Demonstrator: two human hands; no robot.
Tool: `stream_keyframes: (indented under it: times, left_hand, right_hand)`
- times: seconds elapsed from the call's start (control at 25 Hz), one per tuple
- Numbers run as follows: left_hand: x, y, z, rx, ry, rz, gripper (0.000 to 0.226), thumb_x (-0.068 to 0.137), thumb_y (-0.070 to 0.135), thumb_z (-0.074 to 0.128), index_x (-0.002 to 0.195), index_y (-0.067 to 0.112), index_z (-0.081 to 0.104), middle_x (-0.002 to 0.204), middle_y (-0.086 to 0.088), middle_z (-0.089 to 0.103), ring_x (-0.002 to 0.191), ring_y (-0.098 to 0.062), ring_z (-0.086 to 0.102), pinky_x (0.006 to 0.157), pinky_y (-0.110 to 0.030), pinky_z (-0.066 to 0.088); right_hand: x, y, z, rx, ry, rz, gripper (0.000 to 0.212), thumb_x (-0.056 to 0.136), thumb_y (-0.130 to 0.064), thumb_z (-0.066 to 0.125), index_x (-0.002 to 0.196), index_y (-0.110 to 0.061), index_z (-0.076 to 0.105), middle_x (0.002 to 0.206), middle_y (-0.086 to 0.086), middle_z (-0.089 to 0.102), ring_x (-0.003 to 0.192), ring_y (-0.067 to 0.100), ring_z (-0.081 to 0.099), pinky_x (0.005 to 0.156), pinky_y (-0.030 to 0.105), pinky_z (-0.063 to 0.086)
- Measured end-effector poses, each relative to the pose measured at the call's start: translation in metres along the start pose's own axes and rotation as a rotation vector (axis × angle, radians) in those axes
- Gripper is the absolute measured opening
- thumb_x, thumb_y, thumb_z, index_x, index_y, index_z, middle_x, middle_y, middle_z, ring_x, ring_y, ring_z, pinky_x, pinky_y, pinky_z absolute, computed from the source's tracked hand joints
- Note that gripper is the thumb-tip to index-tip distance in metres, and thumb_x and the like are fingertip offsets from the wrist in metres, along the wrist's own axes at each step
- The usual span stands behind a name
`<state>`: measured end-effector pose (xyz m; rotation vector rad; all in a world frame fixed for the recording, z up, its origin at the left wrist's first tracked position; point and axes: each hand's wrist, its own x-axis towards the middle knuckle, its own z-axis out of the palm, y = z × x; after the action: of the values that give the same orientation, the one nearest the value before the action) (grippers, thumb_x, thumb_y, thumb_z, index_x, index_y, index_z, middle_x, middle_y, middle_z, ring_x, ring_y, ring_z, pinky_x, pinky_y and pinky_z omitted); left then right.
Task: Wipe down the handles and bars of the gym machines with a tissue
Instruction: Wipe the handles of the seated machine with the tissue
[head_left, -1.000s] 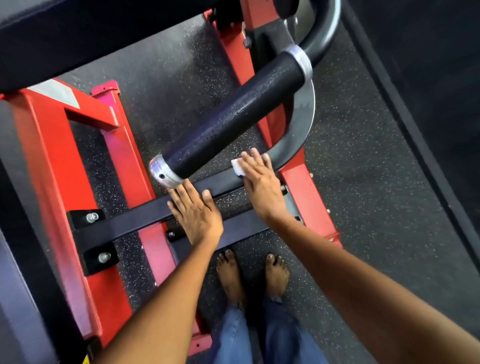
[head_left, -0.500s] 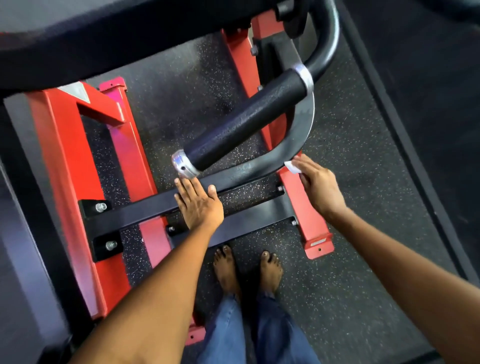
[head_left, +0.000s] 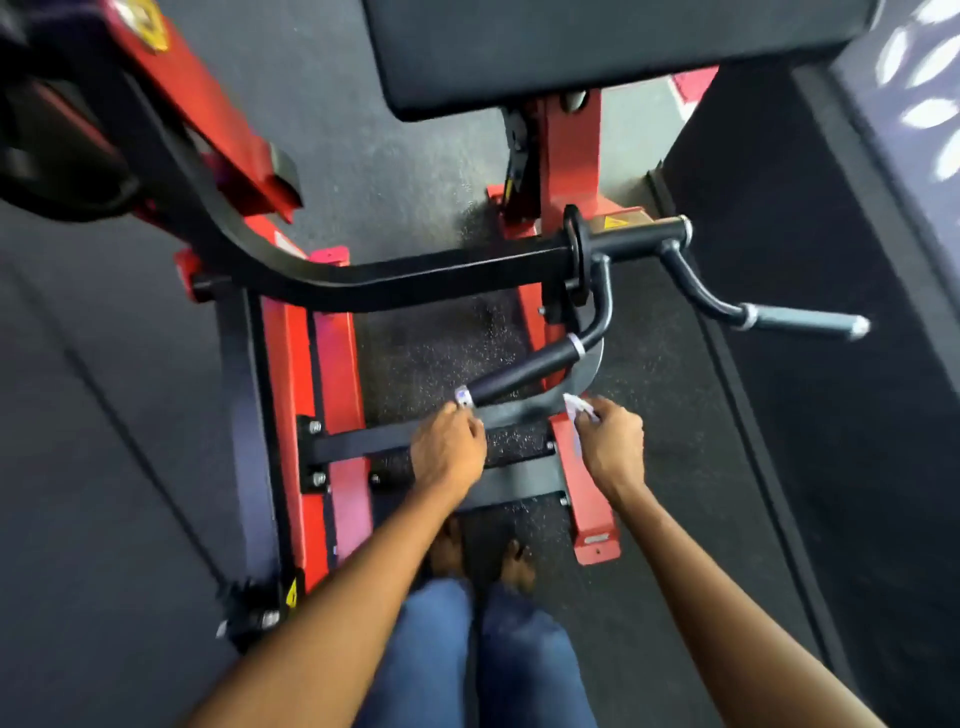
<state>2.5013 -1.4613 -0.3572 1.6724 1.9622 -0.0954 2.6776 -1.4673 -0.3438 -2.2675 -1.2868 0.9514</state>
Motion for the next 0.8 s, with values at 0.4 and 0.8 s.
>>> stream_keyframes:
  times: [0.4, 0.8]
  left_hand:
    - [-0.12, 0.011, -0.197, 0.0, 0.459, 0.224, 0.042, 0.098, 0.029, 0.047, 0.136, 0.011, 0.051, 0.143, -0.005, 0.049, 0.136, -0.021, 0.039, 0.114, -0.035, 0.026]
    - [-0.21, 0.001, -0.226, -0.054, 0.663, -0.162, 0.046, 0.101, 0.034, 0.038, 0.144, 0.019, 0.039, 0.15, 0.003, 0.038, 0.14, -0.013, 0.03, 0.115, -0.027, 0.018]
  right_hand:
    - [-0.104, -0.161, -0.121, -0.171, 0.278, -0.636, 0.013, 0.079, -0.006, 0.056, 0.085, -0.007, 0.067, 0.089, 0.01, 0.066, 0.081, 0.034, 0.061, 0.078, 0.039, 0.043]
    - [-0.143, -0.235, -0.115, -0.304, 0.005, -1.118, 0.011, 0.067, 0.002, 0.067, 0.063, -0.007, 0.062, 0.065, 0.011, 0.061, 0.063, 0.035, 0.061, 0.061, 0.035, 0.047]
